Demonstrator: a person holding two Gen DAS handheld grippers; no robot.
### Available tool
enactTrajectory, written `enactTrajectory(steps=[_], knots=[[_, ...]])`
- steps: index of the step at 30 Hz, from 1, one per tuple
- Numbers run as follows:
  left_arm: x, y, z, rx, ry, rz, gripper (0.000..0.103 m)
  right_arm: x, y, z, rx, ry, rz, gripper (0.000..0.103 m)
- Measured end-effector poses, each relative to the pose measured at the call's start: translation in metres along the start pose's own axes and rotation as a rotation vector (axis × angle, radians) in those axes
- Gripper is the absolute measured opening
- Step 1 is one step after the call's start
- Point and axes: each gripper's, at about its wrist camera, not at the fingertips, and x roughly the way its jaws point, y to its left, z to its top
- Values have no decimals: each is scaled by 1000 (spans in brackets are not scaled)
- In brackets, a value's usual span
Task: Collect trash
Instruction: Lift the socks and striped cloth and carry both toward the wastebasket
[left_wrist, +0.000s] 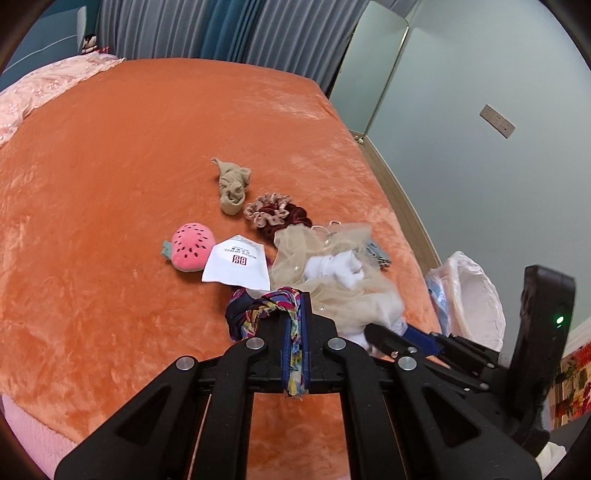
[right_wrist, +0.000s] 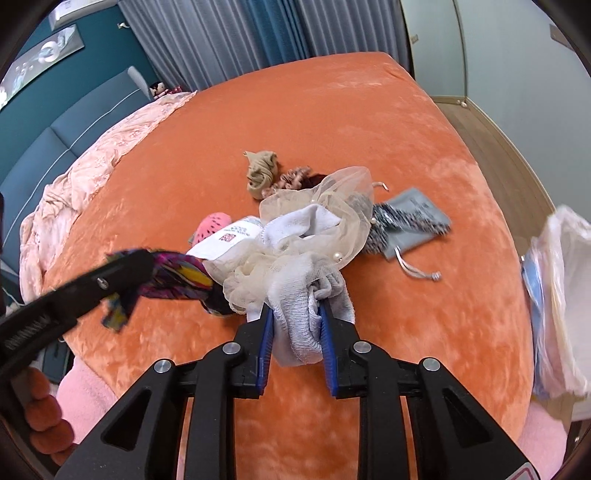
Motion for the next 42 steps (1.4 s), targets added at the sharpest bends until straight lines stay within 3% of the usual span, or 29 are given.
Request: enactTrajectory(steps=[5,10,14,30,38,39,42], knots=[[-13,-14,0,23,-15,-16,4,3,-12,-20,20,55,-10,29],[-16,-20,0,32,-16,-14,4,7,-23,-38,49,80,-22,53],[-15,-20,-1,29,-16,-8,4,4,-29,-42,79,74,-24,53],[-8,-14,9,21,-17,-1,4,17,-31,2,81,16,-36,53],[2,-16,13,20,-1,-3,4,48,-7,4,18,72,-13,50],[2,-17,14,23,-1,-2,4,54,-7,3,17,84,-20,49],[2,-18,16,28,-1,-1,4,71,-9,2,17,117,-44,29]])
